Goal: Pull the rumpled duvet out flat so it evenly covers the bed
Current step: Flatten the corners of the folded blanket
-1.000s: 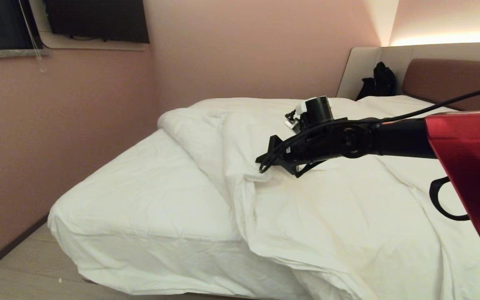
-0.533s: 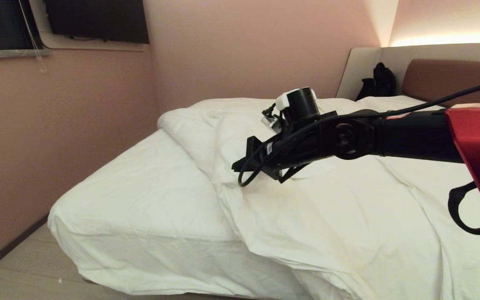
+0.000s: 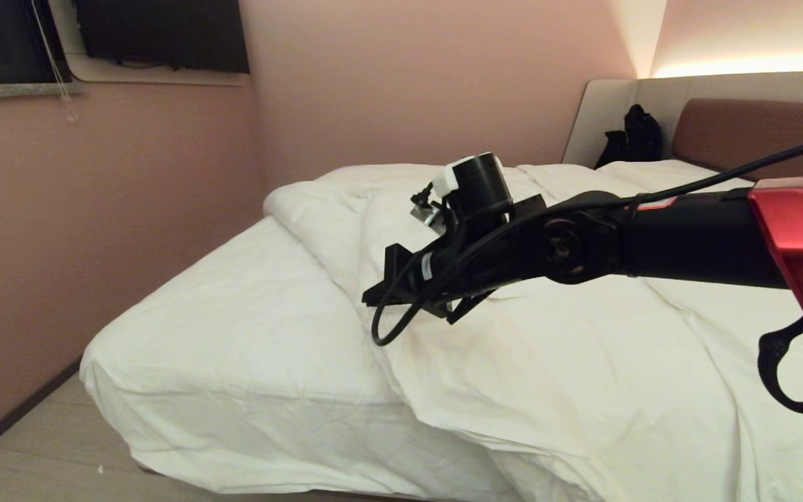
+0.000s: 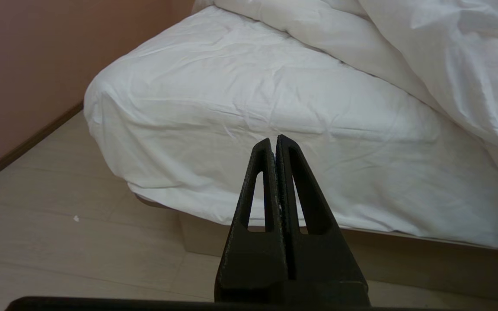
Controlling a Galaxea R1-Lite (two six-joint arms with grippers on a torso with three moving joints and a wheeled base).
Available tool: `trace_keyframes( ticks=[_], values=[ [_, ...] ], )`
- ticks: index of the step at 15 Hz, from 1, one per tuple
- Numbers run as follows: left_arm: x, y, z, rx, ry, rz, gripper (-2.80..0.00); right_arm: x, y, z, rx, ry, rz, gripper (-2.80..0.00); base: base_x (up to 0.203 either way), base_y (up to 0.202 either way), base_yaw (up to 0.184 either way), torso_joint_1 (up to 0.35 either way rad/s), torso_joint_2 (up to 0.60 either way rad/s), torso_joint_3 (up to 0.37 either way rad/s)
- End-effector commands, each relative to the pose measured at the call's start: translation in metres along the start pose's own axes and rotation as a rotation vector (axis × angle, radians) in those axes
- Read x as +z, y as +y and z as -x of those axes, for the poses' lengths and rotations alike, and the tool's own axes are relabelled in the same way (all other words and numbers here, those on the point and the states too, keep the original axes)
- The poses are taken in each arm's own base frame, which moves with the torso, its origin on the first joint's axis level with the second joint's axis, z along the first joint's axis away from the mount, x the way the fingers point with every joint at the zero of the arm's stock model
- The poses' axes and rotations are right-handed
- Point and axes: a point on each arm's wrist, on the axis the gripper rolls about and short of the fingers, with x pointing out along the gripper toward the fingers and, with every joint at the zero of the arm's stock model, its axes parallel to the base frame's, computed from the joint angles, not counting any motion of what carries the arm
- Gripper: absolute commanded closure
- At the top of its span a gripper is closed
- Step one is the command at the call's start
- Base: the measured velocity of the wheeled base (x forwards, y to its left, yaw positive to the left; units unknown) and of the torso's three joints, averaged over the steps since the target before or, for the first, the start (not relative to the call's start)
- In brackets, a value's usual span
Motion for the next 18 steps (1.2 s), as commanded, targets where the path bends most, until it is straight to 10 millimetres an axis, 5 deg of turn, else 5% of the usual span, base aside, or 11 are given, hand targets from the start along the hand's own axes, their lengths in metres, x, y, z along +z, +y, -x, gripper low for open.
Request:
trace_keyframes(
  ticks=[1,4,9,18],
  values=[
    [0.000,0.000,0.000,0.000,0.000,0.001,0.00,0.006,0.000,0.010,-0.030,-0.047,-0.006,0.00,0.000,0.000,0.000,0.000,0.00,0.000],
    [0.000,0.000,0.000,0.000,0.000,0.001,0.00,0.021,-0.013,0.026,-0.057,-0.104,-0.026,0.00,0.000,0.000,0.000,0.000,0.00,0.000],
    [0.000,0.000,0.000,0.000,0.000,0.001,0.00,0.063,-0.070,0.069,-0.152,-0.253,-0.110,0.00,0.000,0.000,0.000,0.000,0.00,0.000],
    [0.000,0.000,0.000,0.000,0.000,0.001,0.00,0.087,-0.169,0.079,-0.291,-0.311,-0.261,0.00,0.000,0.000,0.000,0.000,0.00,0.000]
  ],
)
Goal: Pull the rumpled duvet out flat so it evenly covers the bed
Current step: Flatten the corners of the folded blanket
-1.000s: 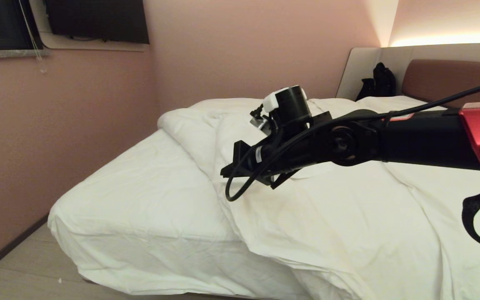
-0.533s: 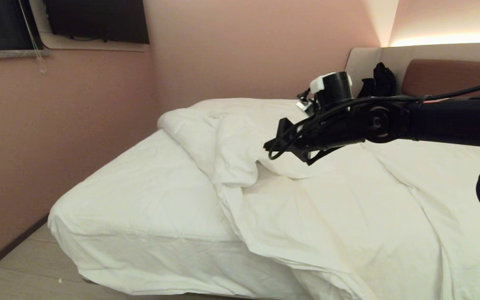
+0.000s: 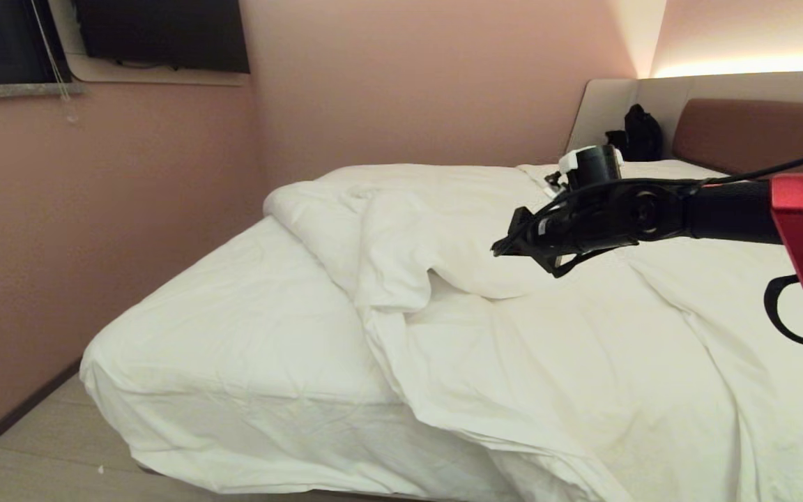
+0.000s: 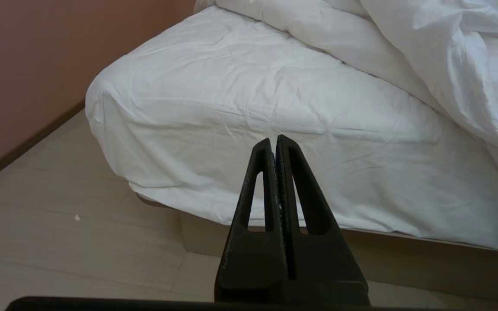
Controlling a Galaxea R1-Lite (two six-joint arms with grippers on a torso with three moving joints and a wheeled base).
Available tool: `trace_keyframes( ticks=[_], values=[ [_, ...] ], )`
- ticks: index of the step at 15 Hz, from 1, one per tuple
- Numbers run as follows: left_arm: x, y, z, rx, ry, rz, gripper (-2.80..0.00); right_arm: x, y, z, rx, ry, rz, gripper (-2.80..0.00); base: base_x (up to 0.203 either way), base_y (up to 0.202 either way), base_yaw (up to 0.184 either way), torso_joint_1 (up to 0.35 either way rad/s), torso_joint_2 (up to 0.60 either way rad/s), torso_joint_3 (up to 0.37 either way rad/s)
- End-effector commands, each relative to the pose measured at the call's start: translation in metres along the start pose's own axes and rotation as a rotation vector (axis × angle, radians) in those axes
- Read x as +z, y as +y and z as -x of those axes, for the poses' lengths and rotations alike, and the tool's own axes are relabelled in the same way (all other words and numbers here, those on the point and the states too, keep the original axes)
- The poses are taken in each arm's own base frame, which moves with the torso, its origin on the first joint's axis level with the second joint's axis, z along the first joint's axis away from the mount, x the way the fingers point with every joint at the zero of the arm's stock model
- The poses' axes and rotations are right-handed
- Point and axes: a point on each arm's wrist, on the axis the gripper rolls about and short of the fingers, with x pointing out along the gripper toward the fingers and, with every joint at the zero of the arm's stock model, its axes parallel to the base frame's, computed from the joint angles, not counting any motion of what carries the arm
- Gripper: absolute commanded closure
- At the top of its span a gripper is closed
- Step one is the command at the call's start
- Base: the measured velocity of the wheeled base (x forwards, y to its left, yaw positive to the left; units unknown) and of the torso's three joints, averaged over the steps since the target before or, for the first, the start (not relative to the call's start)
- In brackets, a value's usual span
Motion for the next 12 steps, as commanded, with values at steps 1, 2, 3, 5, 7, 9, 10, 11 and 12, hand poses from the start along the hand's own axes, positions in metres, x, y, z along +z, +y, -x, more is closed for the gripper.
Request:
trace_keyframes(
  ticks=[1,2,3,5,7,9,10,11,12],
  values=[
    [0.000,0.000,0.000,0.000,-0.001,0.000,0.00,0.003,-0.039,-0.022,-0.063,0.019,-0.072,0.00,0.000,0.000,0.000,0.000,0.00,0.000],
    [0.000,0.000,0.000,0.000,-0.001,0.000,0.00,0.008,-0.055,-0.026,-0.084,0.007,-0.106,0.00,0.000,0.000,0.000,0.000,0.00,0.000],
    [0.000,0.000,0.000,0.000,-0.001,0.000,0.00,0.011,-0.064,-0.027,-0.093,-0.005,-0.129,-2.80,0.000,0.000,0.000,0.000,0.00,0.000],
    [0.000,0.000,0.000,0.000,-0.001,0.000,0.00,0.015,-0.082,-0.031,-0.114,-0.018,-0.157,-2.80,0.000,0.000,0.000,0.000,0.00,0.000],
    [0.000,0.000,0.000,0.000,-0.001,0.000,0.00,0.015,-0.088,-0.035,-0.144,-0.033,-0.178,-2.80,0.000,0.000,0.000,0.000,0.00,0.000],
    [0.000,0.000,0.000,0.000,-0.001,-0.001,0.00,0.011,-0.096,-0.043,-0.201,-0.052,-0.188,-2.80,0.000,0.000,0.000,0.000,0.00,0.000],
    [0.000,0.000,0.000,0.000,-0.001,-0.001,0.00,0.010,-0.098,-0.044,-0.209,-0.050,-0.190,-2.80,0.000,0.000,0.000,0.000,0.00,0.000],
    [0.000,0.000,0.000,0.000,-0.001,-0.001,0.00,0.009,-0.099,-0.046,-0.212,-0.048,-0.191,-2.80,0.000,0.000,0.000,0.000,0.00,0.000],
    [0.000,0.000,0.000,0.000,-0.001,0.000,0.00,0.007,-0.100,-0.049,-0.222,-0.048,-0.189,-2.80,0.000,0.000,0.000,0.000,0.00,0.000]
  ],
)
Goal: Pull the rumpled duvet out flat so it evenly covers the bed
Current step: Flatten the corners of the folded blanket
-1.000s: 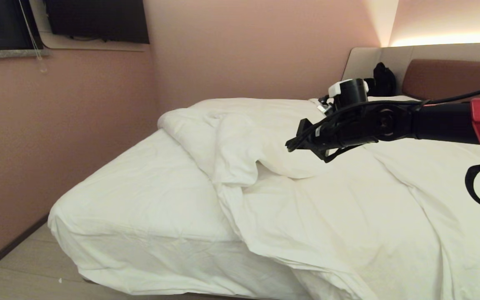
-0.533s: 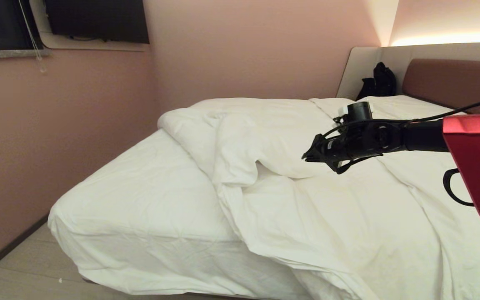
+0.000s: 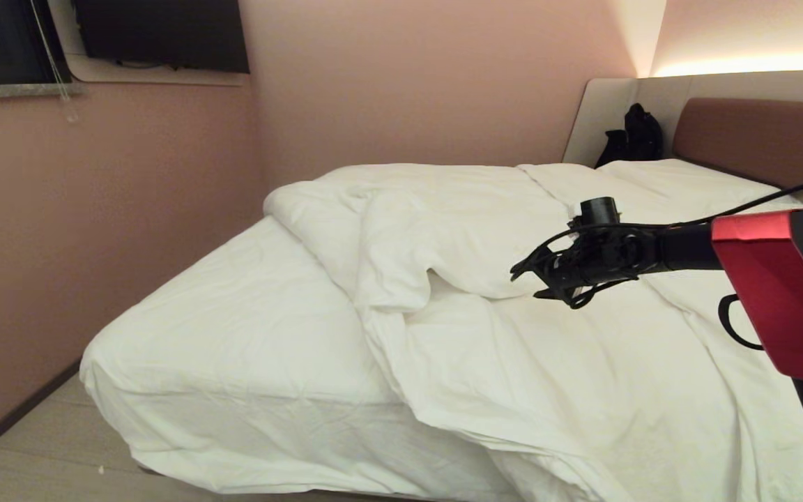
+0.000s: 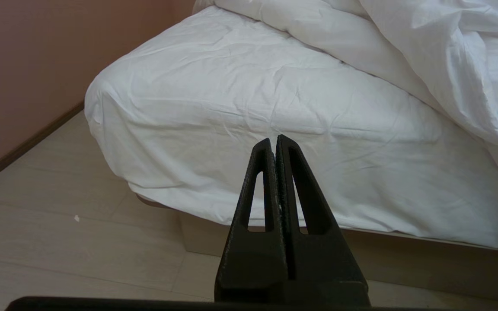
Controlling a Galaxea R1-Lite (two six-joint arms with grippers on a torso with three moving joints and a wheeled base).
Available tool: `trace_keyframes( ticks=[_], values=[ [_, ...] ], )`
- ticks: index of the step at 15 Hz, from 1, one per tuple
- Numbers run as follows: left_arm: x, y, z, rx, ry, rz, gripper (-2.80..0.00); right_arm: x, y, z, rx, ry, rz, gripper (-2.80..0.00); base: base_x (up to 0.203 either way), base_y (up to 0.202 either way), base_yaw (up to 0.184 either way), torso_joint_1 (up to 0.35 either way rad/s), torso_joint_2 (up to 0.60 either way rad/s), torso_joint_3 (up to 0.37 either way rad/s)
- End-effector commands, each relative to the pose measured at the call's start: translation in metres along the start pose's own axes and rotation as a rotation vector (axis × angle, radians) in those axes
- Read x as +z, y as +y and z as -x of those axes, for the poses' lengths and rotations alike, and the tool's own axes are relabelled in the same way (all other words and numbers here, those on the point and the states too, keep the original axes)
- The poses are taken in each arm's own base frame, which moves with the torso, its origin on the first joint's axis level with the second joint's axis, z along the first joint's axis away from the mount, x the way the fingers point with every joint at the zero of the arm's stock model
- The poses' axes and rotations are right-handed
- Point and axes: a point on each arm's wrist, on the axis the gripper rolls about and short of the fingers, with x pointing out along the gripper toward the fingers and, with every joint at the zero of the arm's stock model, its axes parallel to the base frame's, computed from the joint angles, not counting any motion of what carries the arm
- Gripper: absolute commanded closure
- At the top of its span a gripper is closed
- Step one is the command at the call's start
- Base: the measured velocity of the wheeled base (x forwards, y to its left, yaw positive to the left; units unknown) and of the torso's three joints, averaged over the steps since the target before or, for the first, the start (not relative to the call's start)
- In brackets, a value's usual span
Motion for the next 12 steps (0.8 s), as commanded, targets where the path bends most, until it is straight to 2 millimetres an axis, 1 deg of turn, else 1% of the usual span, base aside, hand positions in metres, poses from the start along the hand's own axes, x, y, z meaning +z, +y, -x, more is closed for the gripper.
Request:
trace_keyframes(
  ticks=[1,3,7,9,12],
  values=[
    [0.000,0.000,0.000,0.000,0.000,0.002,0.00,-0.007,-0.006,-0.014,-0.042,-0.003,-0.003,-2.80,0.000,0.000,0.000,0.000,0.00,0.000],
    [0.000,0.000,0.000,0.000,0.000,0.002,0.00,-0.010,-0.005,-0.020,-0.045,-0.016,0.008,-2.80,0.000,0.000,0.000,0.000,0.00,0.000],
    [0.000,0.000,0.000,0.000,0.000,0.002,0.00,-0.026,0.001,-0.041,-0.006,-0.024,0.046,-2.80,0.000,0.000,0.000,0.000,0.00,0.000],
    [0.000,0.000,0.000,0.000,0.000,0.002,0.00,-0.028,0.006,-0.045,0.022,-0.039,0.066,-2.80,0.000,0.000,0.000,0.000,0.00,0.000],
    [0.000,0.000,0.000,0.000,0.000,0.002,0.00,-0.029,0.006,-0.051,0.044,-0.058,0.090,-2.80,0.000,0.000,0.000,0.000,0.00,0.000]
  ],
)
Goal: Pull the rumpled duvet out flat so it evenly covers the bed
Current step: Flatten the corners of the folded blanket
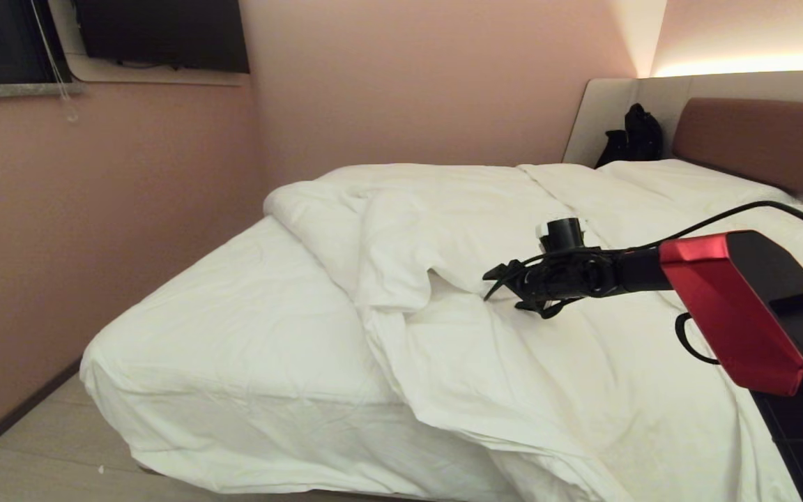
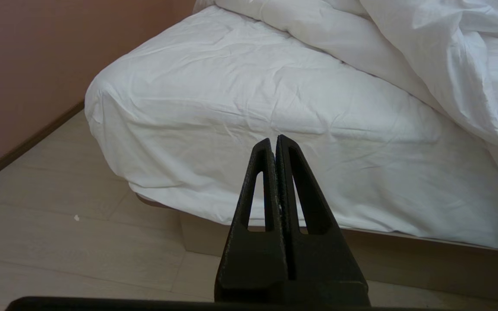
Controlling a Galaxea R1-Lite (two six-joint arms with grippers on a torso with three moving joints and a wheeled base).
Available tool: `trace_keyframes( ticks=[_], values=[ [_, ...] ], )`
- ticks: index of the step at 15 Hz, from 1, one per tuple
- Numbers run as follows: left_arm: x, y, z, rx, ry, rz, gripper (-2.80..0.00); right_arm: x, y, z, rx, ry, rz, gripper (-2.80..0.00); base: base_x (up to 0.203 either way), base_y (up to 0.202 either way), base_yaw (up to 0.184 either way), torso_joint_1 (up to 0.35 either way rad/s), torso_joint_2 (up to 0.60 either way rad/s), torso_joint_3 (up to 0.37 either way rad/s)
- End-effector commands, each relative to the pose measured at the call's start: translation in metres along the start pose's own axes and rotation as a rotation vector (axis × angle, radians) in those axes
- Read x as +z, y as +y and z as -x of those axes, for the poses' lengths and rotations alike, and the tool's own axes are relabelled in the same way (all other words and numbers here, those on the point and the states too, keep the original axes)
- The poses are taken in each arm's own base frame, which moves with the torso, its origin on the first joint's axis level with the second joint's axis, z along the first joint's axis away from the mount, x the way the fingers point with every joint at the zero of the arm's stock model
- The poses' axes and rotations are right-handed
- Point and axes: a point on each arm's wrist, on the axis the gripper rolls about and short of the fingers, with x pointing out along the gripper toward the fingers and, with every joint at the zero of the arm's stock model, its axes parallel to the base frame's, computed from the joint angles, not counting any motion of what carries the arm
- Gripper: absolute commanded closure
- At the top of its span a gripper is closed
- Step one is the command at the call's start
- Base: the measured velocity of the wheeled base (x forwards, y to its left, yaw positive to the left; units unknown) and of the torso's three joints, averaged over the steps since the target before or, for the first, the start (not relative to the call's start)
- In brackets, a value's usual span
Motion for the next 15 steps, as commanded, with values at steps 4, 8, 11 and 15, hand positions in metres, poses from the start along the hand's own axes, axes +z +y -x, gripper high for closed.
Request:
trace_keyframes(
  ticks=[4,8,11,15],
  values=[
    [0.000,0.000,0.000,0.000,0.000,0.000,0.00,-0.002,-0.006,-0.017,0.043,-0.045,0.024,-2.80,0.000,0.000,0.000,0.000,0.00,0.000],
    [0.000,0.000,0.000,0.000,0.000,0.000,0.00,-0.001,-0.010,-0.023,0.071,-0.079,0.044,-2.80,0.000,0.000,0.000,0.000,0.00,0.000],
    [0.000,0.000,0.000,0.000,0.000,0.001,0.00,0.002,-0.013,-0.025,0.087,-0.100,0.048,-2.80,0.000,0.000,0.000,0.000,0.00,0.000],
    [0.000,0.000,0.000,0.000,0.000,0.000,0.00,0.005,-0.010,-0.023,0.104,-0.117,0.053,-2.80,0.000,0.000,0.000,0.000,0.00,0.000]
  ],
)
